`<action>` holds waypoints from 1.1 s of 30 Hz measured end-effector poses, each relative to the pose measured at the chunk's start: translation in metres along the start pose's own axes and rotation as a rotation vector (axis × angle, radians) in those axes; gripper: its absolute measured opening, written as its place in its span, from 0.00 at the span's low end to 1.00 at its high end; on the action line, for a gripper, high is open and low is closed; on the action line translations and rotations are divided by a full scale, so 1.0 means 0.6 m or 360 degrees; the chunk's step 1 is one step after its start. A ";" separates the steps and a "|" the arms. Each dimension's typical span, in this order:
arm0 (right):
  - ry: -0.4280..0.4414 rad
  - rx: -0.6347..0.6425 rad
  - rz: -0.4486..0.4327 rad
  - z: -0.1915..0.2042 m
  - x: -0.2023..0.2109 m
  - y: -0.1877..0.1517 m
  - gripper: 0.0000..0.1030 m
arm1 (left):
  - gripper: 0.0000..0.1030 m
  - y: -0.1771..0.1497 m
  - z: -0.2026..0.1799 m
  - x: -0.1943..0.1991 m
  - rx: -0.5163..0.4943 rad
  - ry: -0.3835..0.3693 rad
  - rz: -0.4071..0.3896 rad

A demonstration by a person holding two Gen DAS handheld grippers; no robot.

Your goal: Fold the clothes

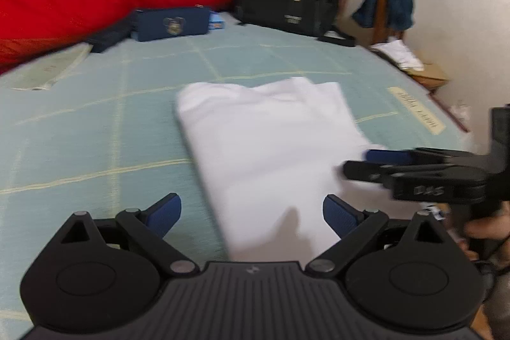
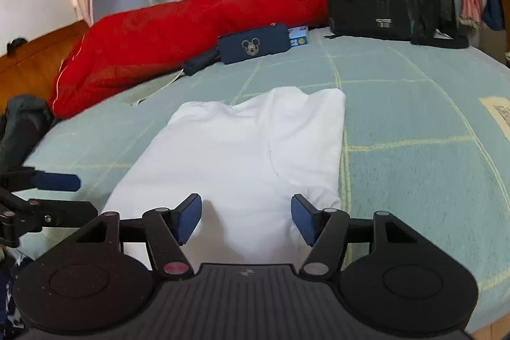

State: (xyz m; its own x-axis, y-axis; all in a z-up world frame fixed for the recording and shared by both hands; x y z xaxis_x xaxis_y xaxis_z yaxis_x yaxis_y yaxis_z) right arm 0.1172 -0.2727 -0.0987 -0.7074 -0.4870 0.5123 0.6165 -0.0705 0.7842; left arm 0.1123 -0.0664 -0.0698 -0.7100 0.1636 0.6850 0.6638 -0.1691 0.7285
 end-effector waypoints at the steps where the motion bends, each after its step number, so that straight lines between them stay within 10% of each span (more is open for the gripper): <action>1: -0.0010 -0.0008 -0.0006 0.004 0.005 -0.001 0.66 | 0.93 -0.005 0.008 0.006 -0.0005 0.0032 -0.0002; 12: -0.0303 0.0199 0.0119 0.023 -0.059 0.031 0.84 | 0.93 -0.022 0.065 0.038 0.0084 0.0210 -0.0026; 33: -0.0354 0.0306 0.0160 0.099 -0.099 0.018 1.00 | 0.95 -0.044 0.131 0.035 0.0228 0.0284 0.0000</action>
State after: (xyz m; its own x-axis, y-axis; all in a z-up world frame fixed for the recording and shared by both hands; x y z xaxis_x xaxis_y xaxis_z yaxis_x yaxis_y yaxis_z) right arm 0.1456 -0.1928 -0.0999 -0.7177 -0.2795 0.6378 0.6253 0.1446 0.7669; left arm 0.0985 0.0179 -0.0739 -0.7319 -0.0132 0.6813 0.6814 -0.0274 0.7314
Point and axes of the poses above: each gripper's, at about its wrist camera, not at the fingertips, and x roughly against the way its jaws point, z to its left, y to its top, the point moved 5 cm from there along -x, roughly the way its jaws point, and after that the axes turned 8 degrees about y, right-handed, at the moved point
